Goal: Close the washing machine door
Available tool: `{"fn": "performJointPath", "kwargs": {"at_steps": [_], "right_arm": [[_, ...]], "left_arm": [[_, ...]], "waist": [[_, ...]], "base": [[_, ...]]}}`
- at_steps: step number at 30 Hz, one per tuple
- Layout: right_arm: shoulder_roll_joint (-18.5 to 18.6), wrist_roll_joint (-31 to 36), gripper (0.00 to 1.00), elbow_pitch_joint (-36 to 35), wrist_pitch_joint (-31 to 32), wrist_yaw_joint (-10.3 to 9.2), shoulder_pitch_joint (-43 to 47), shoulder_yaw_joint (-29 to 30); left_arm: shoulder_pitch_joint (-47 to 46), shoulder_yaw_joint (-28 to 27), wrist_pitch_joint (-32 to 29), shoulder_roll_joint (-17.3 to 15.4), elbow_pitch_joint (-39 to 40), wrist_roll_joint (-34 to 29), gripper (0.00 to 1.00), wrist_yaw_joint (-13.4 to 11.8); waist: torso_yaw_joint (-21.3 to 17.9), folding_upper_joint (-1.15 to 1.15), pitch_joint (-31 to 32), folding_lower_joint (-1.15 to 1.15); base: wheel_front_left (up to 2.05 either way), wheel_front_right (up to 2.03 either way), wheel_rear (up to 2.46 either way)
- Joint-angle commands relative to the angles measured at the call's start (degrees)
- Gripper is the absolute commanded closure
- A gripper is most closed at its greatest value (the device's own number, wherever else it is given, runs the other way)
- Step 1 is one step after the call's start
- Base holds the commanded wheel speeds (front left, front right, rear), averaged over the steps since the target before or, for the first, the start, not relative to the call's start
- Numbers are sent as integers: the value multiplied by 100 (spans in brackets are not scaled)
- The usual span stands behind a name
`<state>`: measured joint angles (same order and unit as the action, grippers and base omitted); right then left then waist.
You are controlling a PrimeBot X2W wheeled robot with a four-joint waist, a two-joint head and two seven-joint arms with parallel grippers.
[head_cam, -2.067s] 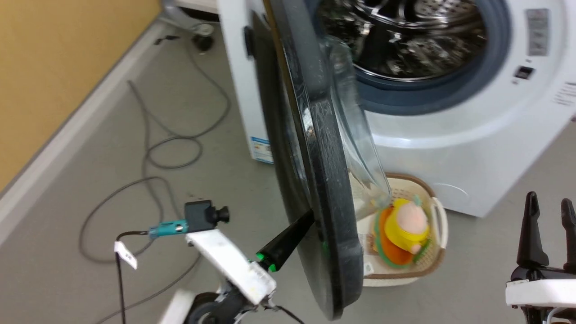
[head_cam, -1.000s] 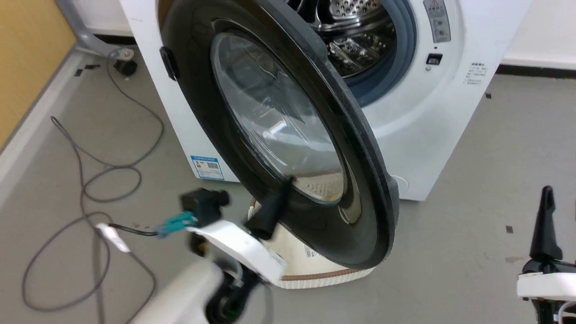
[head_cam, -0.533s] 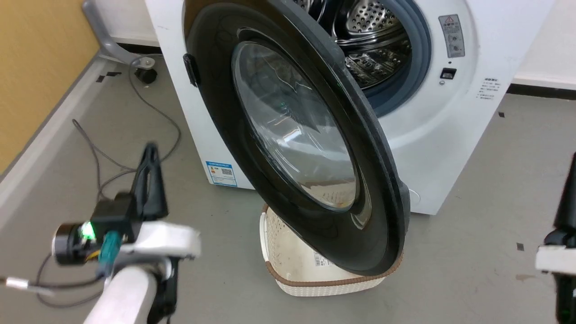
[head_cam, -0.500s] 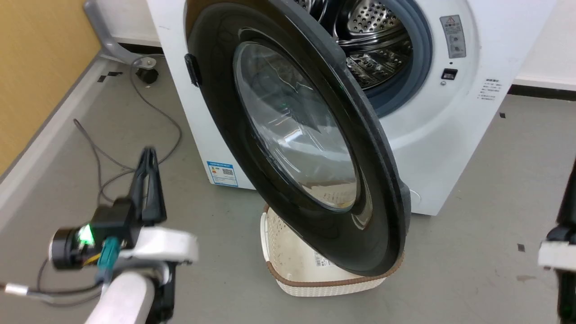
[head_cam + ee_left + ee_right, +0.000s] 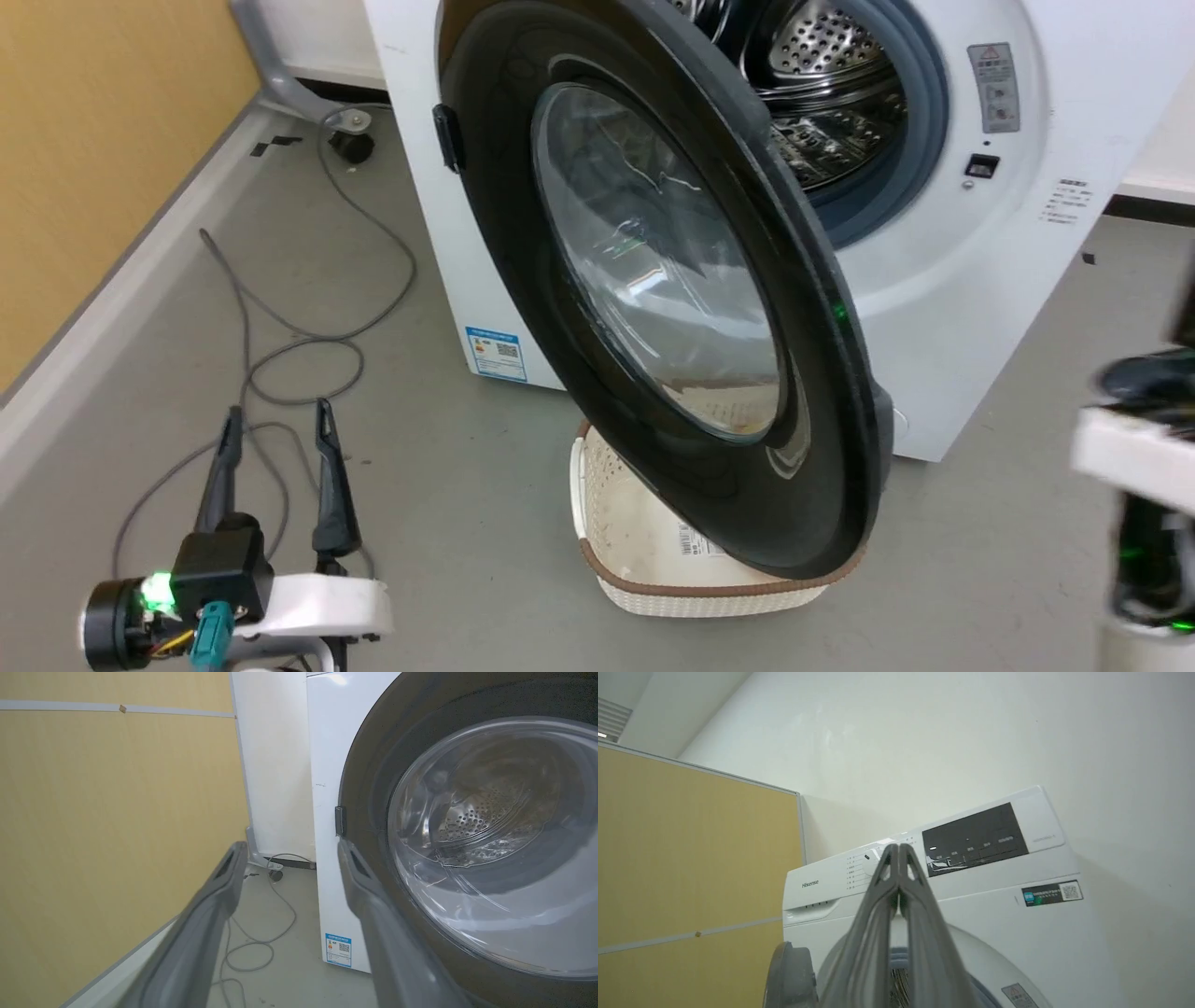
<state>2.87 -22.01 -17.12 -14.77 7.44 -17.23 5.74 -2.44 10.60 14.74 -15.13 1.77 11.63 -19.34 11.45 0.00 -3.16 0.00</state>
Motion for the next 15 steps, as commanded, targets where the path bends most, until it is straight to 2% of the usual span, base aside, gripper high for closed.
{"fn": "performJointPath", "kwargs": {"at_steps": [1,4,9,15], "right_arm": [[4,-29,100,-113,-23,5,-89,-223],[257,-216,100,-353,-23,5,-132,-975],[1022,-416,100,-539,-23,5,-183,-2262],[1795,-395,100,-289,-23,5,-151,-3554]], "left_arm": [[89,-52,26,87,32,19,0,85],[181,-173,26,248,7,11,0,326],[243,-403,26,501,-99,-94,0,623],[278,-643,26,747,-207,-271,0,892]], "waist": [[26,0,-9,0],[61,0,-20,0],[72,0,-19,0],[1,0,-2,0]], "base": [[0,0,0],[0,0,0],[0,0,0],[0,0,0]]}}
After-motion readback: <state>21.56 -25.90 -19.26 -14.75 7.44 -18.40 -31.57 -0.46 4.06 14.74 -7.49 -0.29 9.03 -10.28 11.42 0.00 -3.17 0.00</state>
